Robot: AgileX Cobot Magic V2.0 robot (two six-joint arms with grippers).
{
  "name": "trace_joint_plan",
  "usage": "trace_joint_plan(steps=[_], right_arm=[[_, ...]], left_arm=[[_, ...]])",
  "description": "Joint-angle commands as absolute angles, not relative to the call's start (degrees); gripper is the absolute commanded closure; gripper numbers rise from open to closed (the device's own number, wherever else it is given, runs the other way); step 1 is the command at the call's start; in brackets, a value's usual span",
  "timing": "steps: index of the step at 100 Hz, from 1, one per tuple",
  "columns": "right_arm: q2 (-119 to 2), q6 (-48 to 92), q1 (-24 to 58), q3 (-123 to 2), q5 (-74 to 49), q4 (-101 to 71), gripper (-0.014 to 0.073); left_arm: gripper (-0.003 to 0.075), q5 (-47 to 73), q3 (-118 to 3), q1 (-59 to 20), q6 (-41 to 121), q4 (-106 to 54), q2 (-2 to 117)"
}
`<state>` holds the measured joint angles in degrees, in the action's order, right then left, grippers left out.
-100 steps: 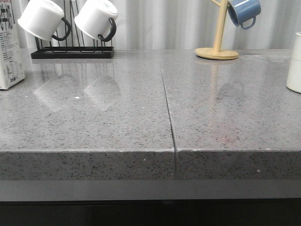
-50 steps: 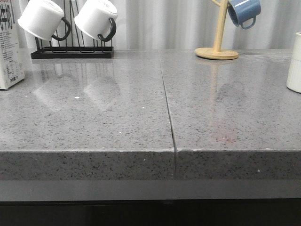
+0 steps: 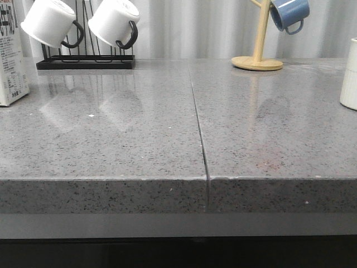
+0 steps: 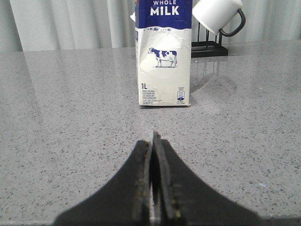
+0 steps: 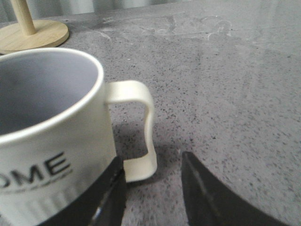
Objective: Place milk next to cup
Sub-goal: 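Reach the right gripper to the white HOME mug and grasp its handle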
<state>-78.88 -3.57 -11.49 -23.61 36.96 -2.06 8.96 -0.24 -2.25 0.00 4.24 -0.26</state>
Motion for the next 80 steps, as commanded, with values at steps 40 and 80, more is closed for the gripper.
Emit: trace_joint_plan(steps=[40,80], right_arm=[[-85.79,-3.29,-11.90,-32.83,42.90,-2.10,0.0627],[-82.77,-6.73,-4.95,-32.96,43.01,0.00,0.0661]], left_arm=[[0.0741,4.73,2.32,-2.10,0.00,4.08,-1.94],[0.0741,4.73,2.32,-2.10,0.00,4.08,-1.94]])
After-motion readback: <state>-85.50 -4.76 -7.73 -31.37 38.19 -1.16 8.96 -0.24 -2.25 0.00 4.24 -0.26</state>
